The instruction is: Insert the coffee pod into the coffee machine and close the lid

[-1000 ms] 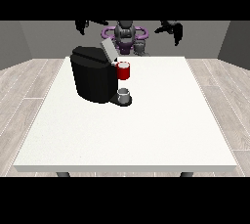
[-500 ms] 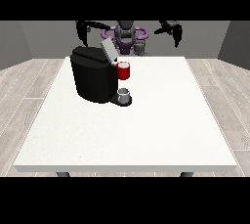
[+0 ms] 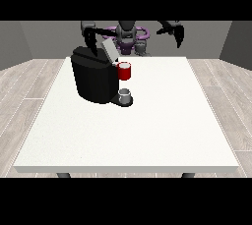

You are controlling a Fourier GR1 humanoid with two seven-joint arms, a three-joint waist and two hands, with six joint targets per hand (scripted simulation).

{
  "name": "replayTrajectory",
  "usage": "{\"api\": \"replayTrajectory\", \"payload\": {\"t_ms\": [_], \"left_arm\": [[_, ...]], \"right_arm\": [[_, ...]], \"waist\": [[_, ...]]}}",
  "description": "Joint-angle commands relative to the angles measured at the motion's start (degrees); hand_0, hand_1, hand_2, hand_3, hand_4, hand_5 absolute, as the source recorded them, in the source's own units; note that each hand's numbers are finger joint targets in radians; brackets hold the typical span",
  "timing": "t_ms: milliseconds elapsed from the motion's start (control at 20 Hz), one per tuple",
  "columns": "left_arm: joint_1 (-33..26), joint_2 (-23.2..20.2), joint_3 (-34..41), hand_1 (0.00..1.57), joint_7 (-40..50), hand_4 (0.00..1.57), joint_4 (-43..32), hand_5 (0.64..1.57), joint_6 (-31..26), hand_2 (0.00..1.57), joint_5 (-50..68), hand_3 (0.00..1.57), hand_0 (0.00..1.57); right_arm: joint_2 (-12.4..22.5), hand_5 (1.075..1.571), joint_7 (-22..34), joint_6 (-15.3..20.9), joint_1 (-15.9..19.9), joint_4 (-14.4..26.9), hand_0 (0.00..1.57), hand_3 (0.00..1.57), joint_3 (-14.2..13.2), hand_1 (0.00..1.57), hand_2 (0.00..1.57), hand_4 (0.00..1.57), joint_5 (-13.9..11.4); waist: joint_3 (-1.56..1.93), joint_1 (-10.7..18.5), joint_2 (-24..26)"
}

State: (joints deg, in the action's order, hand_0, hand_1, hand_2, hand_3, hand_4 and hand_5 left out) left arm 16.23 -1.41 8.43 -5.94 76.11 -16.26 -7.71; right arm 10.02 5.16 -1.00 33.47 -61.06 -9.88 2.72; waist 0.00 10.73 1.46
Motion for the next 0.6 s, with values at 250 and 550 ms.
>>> {"api": "replayTrajectory", "payload": {"t_ms": [250, 550], "left_arm": [[-2.55, -0.11, -2.01, 0.0, 0.95, 0.32, 5.81, 1.571, 3.13, 0.0, -0.85, 0.0, 0.0], [-2.13, -0.8, -1.66, 0.0, 1.28, 0.36, 7.08, 1.571, 5.49, 0.0, -1.27, 0.0, 0.0]], "right_arm": [[-2.05, 1.571, -1.45, 1.31, 5.8, 2.7, 0.0, 0.0, 2.93, 0.0, 0.0, 0.07, -2.18], [-0.23, 1.571, -2.99, 0.28, 8.91, 5.3, 0.0, 0.0, 2.48, 0.0, 0.0, 0.16, -2.76]], "waist": [[0.01, -0.87, -3.17], [0.01, -0.61, -5.87]]}}
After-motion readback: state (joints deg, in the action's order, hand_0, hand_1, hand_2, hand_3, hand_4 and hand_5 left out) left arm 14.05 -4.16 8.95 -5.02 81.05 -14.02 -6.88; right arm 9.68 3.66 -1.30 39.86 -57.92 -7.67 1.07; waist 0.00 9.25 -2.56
